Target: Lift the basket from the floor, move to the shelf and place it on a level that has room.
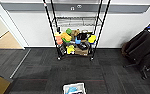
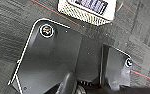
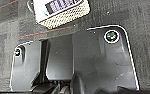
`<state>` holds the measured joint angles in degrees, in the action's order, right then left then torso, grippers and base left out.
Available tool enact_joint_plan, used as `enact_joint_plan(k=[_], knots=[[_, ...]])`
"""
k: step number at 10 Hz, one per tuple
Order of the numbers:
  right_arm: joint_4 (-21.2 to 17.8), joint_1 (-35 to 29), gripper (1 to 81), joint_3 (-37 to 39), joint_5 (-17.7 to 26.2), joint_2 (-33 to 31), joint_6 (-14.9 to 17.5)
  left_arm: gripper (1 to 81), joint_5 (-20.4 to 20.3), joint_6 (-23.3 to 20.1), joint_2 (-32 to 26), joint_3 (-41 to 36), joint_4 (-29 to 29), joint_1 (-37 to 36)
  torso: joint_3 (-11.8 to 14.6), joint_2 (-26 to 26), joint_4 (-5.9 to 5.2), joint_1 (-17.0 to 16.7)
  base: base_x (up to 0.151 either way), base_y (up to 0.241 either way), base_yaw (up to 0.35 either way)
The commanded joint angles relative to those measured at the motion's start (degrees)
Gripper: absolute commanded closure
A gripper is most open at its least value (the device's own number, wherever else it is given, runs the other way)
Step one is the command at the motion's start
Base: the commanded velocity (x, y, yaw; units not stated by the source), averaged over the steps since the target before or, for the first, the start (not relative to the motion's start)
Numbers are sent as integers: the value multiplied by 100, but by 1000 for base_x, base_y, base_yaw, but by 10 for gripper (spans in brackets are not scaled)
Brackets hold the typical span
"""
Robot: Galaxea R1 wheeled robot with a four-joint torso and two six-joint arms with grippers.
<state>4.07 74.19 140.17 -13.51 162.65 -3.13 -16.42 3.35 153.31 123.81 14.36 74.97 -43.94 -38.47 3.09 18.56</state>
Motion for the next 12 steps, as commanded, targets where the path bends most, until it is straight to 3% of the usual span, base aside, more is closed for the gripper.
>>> enact_joint_plan(k=[1,9,12], knots=[[76,-338,10,-61,348,-89,-21,10,324,175,-116,-32,49,-311,0,-573,0,369,0,0,0],[76,-1120,10,-26,1113,-37,-12,10,306,201,78,320,58,-417,-70,-2103,0,1329,0,0,0],[85,-1367,10,-17,1386,-54,41,10,376,605,209,671,67,-584,-70,-2691,0,1700,0,0,0]])
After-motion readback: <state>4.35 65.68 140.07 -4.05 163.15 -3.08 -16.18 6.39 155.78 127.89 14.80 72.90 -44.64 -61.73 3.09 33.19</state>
